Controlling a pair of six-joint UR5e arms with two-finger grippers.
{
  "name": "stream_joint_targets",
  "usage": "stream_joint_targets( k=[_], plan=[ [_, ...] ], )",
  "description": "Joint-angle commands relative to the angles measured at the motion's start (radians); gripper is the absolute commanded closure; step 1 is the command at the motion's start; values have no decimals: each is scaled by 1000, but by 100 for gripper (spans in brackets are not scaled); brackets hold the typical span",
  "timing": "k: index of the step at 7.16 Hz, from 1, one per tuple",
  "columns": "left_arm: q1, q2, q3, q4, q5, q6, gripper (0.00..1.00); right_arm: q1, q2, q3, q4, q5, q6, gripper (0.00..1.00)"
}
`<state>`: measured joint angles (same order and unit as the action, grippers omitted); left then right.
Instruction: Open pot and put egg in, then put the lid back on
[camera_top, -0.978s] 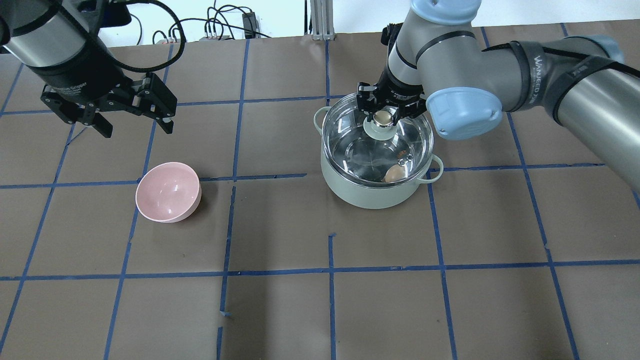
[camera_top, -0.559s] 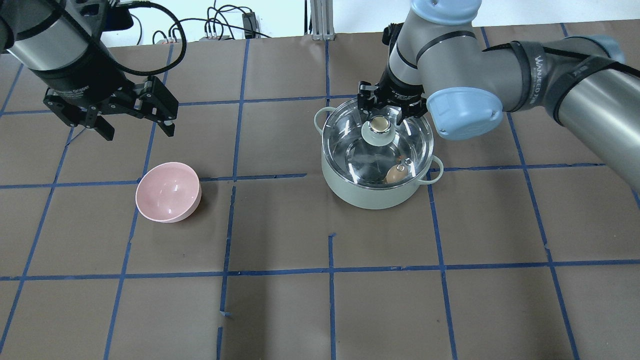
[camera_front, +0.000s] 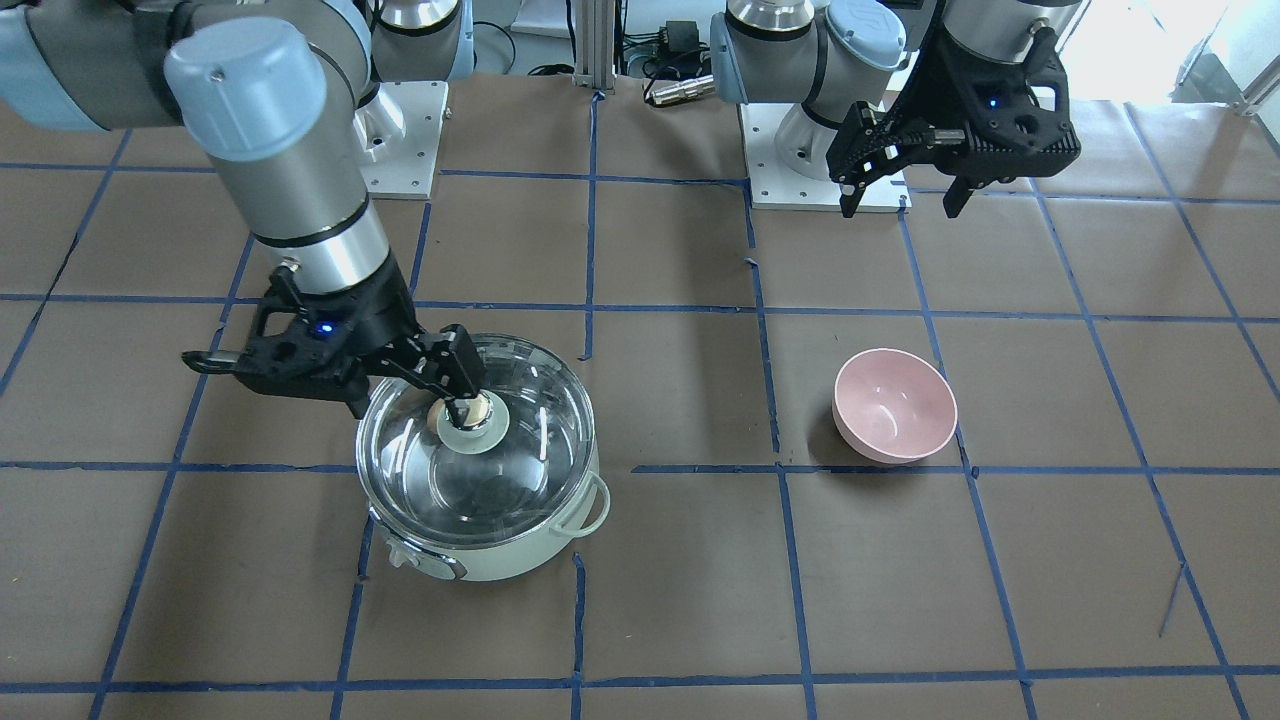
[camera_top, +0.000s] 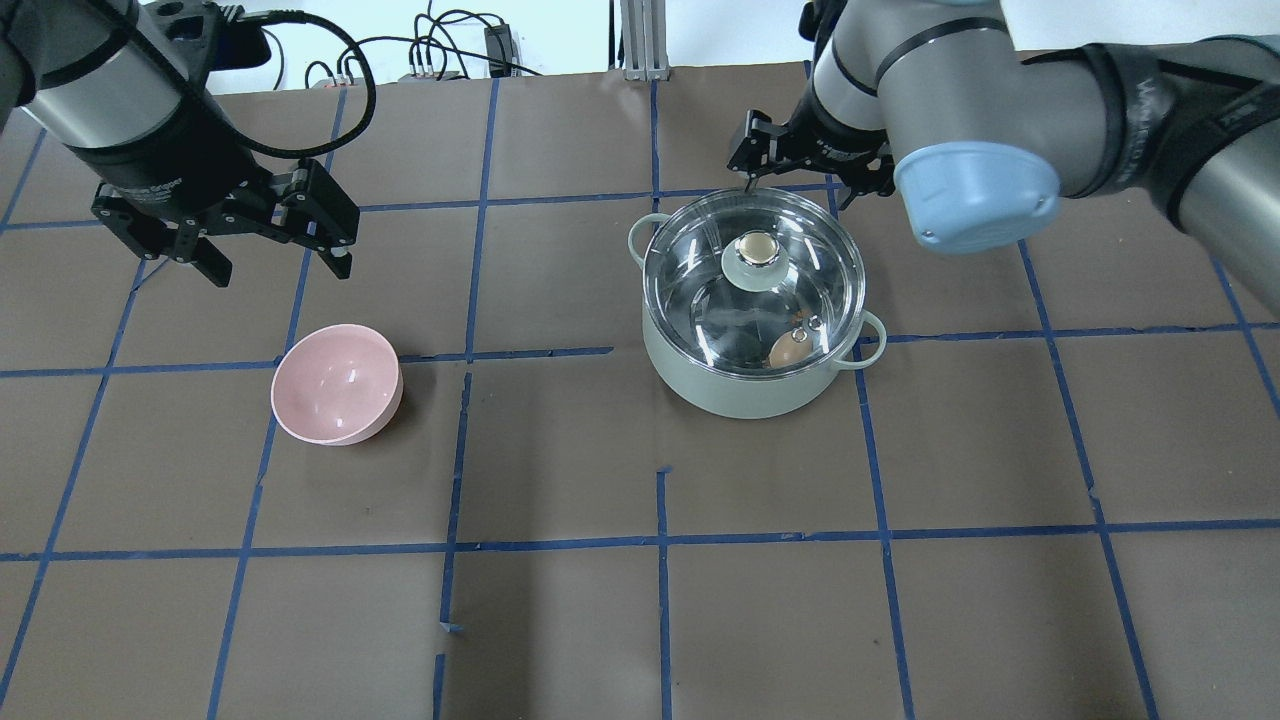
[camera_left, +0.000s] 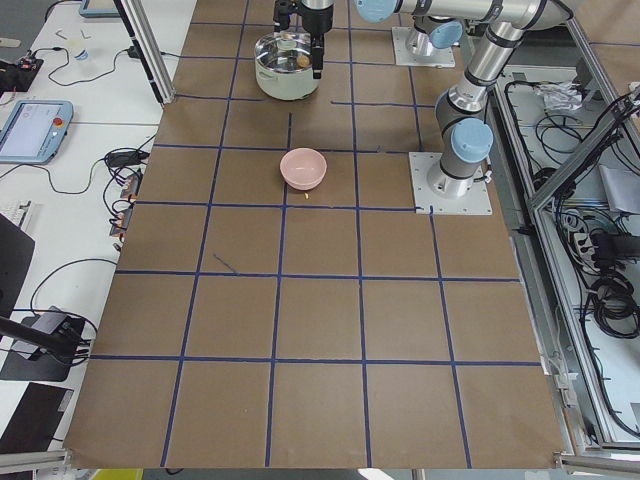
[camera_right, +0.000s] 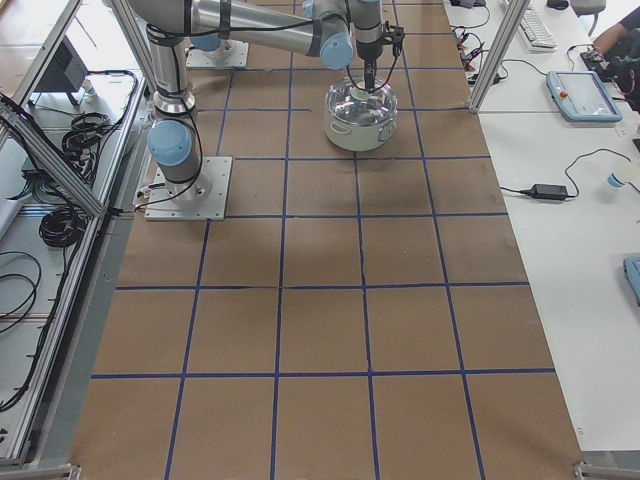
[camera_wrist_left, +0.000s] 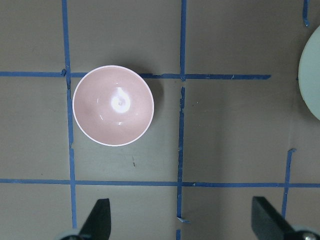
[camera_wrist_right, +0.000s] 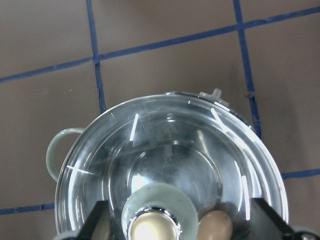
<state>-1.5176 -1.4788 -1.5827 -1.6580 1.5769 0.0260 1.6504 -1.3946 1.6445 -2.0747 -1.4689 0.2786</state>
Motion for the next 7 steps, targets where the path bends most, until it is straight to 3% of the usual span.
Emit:
stream_joint_targets(
  k=[1,3,7],
  plan=[
    [0,0,0,0,0,-1,0,-116,-99,-2,106,-1,-109,0],
    [-1,2,0,0,0,-3,0,-112,-196,21,281,-56,-105,0],
    [-1,3,0,0,8,-1,0,-101,-192,-12,295,-48,-96,0]
  ],
)
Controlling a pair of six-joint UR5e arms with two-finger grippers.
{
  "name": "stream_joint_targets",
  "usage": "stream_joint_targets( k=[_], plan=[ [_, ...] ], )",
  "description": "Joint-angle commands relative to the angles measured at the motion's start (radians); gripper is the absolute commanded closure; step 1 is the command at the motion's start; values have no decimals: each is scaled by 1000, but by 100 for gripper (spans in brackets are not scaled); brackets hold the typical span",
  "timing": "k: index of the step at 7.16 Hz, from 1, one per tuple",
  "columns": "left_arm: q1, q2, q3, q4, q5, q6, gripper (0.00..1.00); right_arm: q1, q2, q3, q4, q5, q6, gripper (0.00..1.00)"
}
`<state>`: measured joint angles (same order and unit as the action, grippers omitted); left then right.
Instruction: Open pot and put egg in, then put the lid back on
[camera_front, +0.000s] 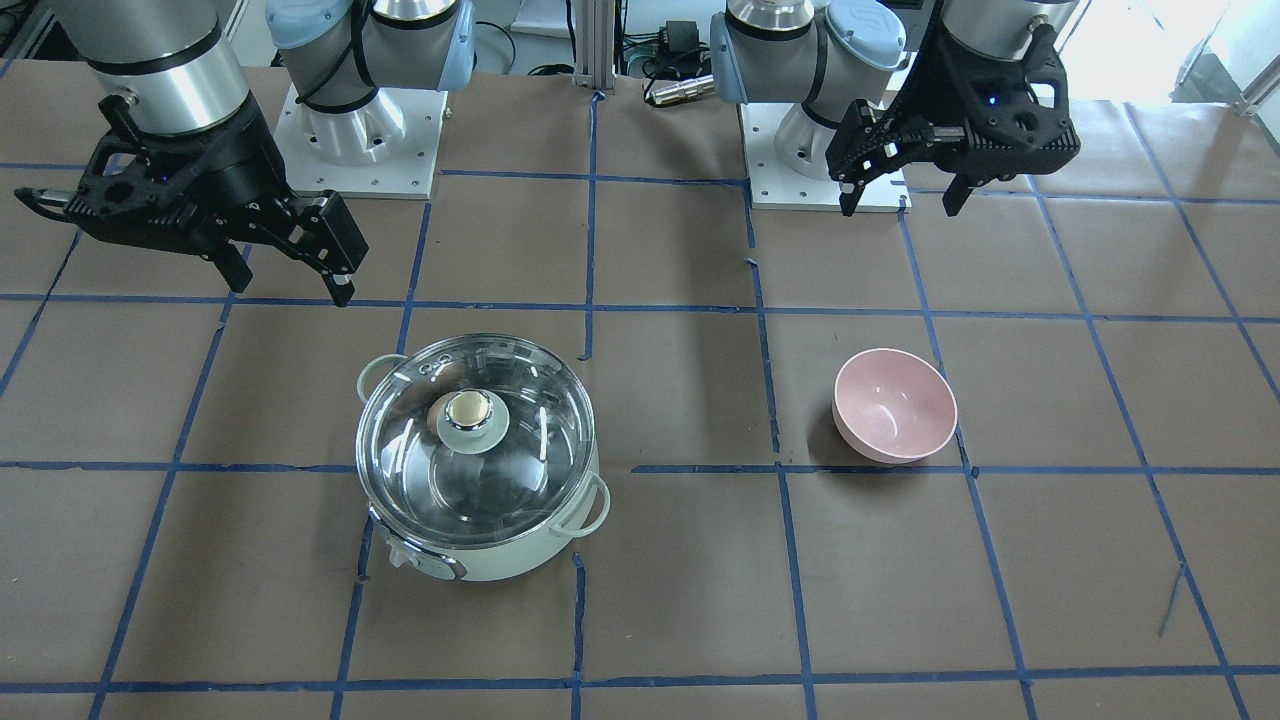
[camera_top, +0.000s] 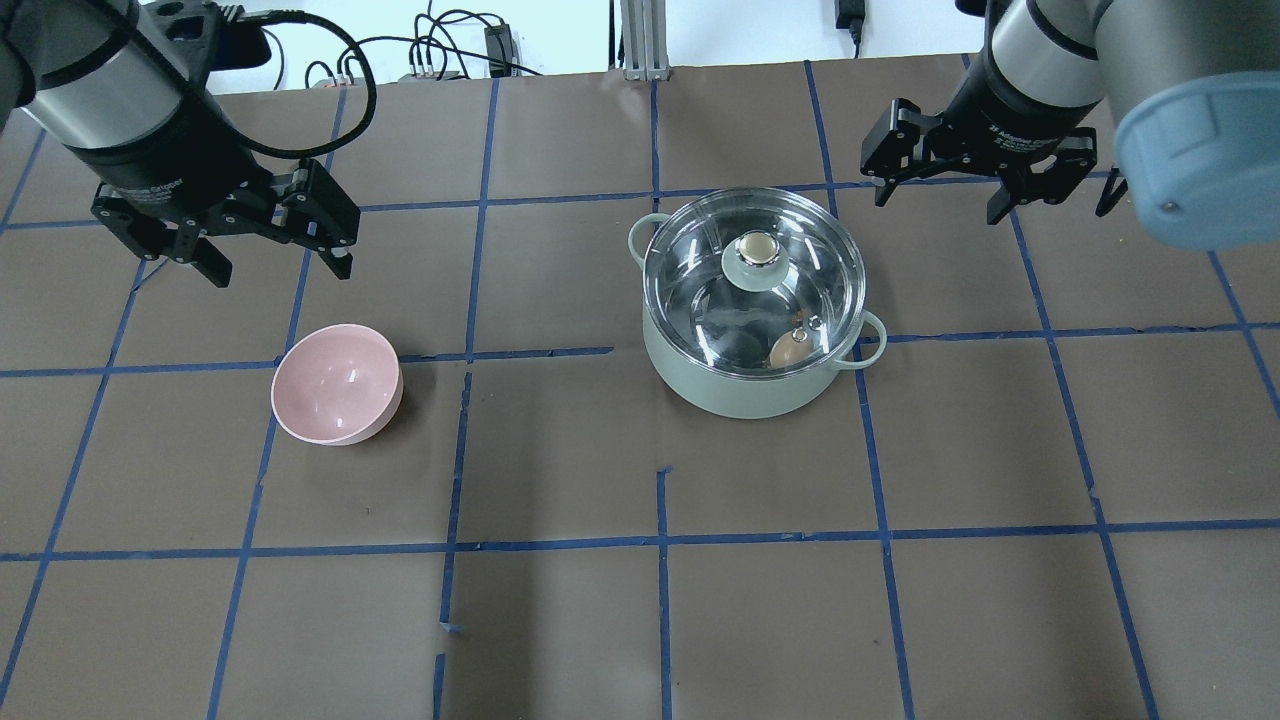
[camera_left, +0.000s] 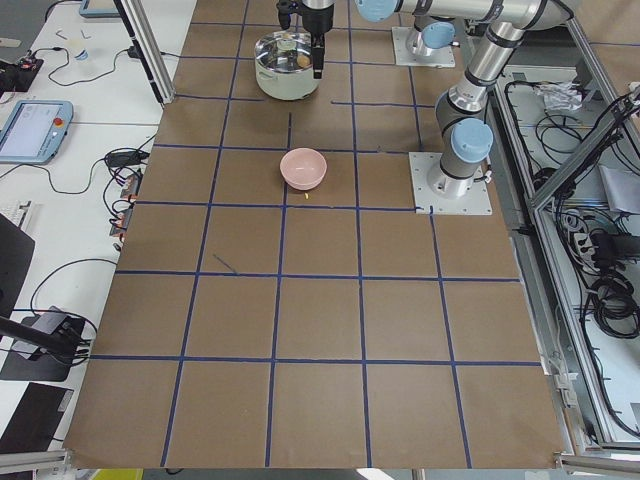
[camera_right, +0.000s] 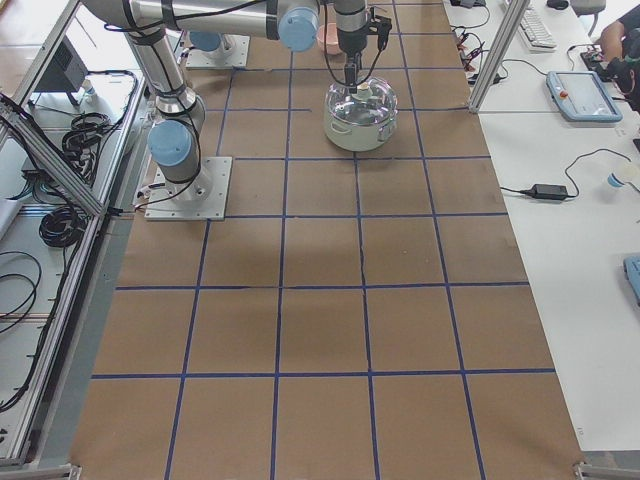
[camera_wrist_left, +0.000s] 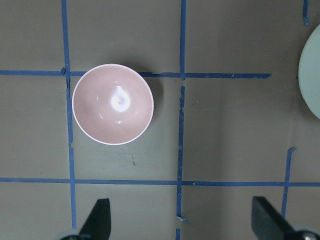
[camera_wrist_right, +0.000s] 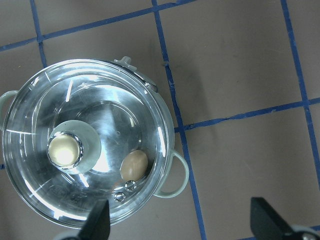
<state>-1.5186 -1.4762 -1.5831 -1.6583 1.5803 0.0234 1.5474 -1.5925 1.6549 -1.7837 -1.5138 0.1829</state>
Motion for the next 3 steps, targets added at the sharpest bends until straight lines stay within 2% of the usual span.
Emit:
stream_joint_targets(
  k=[1,3],
  plan=[
    [0,1,0,0,4,0,0,2,8,-26,4,-2,0,0],
    [0,1,-2,0,3,0,0,2,11,-18,4,3,-8,0]
  ],
)
